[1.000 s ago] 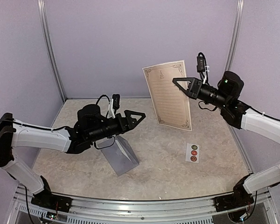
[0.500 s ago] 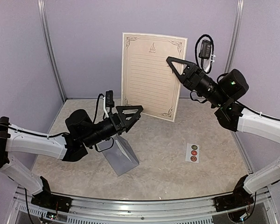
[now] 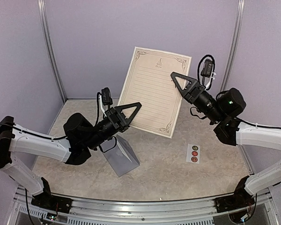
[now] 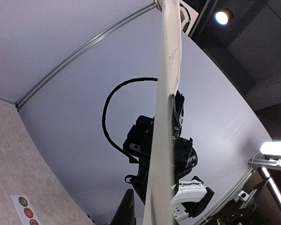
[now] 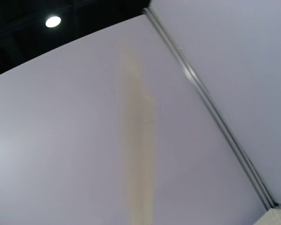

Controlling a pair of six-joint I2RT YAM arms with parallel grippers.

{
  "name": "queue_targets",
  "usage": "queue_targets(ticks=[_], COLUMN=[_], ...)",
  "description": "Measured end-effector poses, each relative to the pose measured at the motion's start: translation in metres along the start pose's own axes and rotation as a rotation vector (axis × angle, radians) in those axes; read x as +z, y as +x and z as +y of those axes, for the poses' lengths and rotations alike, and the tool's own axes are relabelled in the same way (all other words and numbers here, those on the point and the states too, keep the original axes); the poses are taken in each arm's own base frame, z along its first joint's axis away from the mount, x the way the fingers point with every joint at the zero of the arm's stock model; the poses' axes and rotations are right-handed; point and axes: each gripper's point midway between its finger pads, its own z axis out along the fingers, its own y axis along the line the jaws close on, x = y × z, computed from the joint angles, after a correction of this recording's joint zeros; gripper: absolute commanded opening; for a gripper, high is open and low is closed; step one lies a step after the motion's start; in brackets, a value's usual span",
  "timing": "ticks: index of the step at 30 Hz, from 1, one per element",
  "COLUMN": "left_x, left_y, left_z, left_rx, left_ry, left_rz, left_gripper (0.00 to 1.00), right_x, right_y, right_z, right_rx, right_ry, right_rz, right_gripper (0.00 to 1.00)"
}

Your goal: Place the letter into the envelope and seal it

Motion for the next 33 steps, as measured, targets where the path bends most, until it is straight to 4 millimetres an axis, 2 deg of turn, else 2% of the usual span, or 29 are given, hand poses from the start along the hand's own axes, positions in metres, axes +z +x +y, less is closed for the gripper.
queue_targets(ticks=[1, 6, 9, 10, 12, 15, 19, 21, 22, 25, 27, 31, 33], left_x=[0.0, -0.001, -0.005, -0.007, -0.013, -0.023, -0.036, -0.04, -0.042, -0.044, -0.045, -0.044, -0.046], left_y=[0.0, 0.007, 0.019, 0.025, 0.035, 0.048, 0.056, 0.056, 0.057, 0.061, 0.065, 0.072, 0.073], left_z=[0.0, 0.011, 0.025, 0.028, 0.031, 0.03, 0.026, 0.025, 0.025, 0.027, 0.028, 0.031, 0.035], left_rx=[0.0, 0.008, 0.047, 0.068, 0.122, 0.199, 0.261, 0.278, 0.28, 0.288, 0.287, 0.285, 0.281], left_ry=[-0.003, -0.051, -0.108, -0.122, -0.145, -0.157, -0.144, -0.138, -0.137, -0.138, -0.134, -0.126, -0.129], left_rz=[-0.004, 0.022, 0.093, 0.128, 0.204, 0.323, 0.448, 0.497, 0.518, 0.579, 0.614, 0.672, 0.69], left_gripper=[0.0, 0.0, 0.0, 0.0, 0.0, 0.0, 0.0, 0.0, 0.0, 0.0, 0.0, 0.0, 0.0], right_x=[-0.003, -0.011, -0.019, -0.023, -0.032, -0.044, -0.067, -0.079, -0.081, -0.091, -0.095, -0.099, -0.098], right_y=[0.001, 0.002, 0.0, 0.0, 0.0, 0.012, 0.049, 0.073, 0.078, 0.095, 0.101, 0.107, 0.108], right_z=[-0.003, -0.003, -0.003, -0.004, -0.014, -0.034, -0.058, -0.062, -0.062, -0.057, -0.053, -0.048, -0.049], right_rx=[0.006, -0.002, -0.043, -0.062, -0.096, -0.135, -0.109, -0.062, -0.055, -0.023, -0.011, -0.01, -0.019], right_ry=[0.014, 0.042, 0.059, 0.066, 0.092, 0.11, 0.096, 0.065, 0.053, 0.002, -0.027, -0.074, -0.08], right_rz=[-0.002, 0.022, 0.061, 0.082, 0.128, 0.248, 0.467, 0.581, 0.603, 0.686, 0.717, 0.763, 0.78], right_gripper=[0.08, 0.65, 0.87, 0.89, 0.89, 0.87, 0.77, 0.63, 0.58, 0.52, 0.55, 0.71, 0.71])
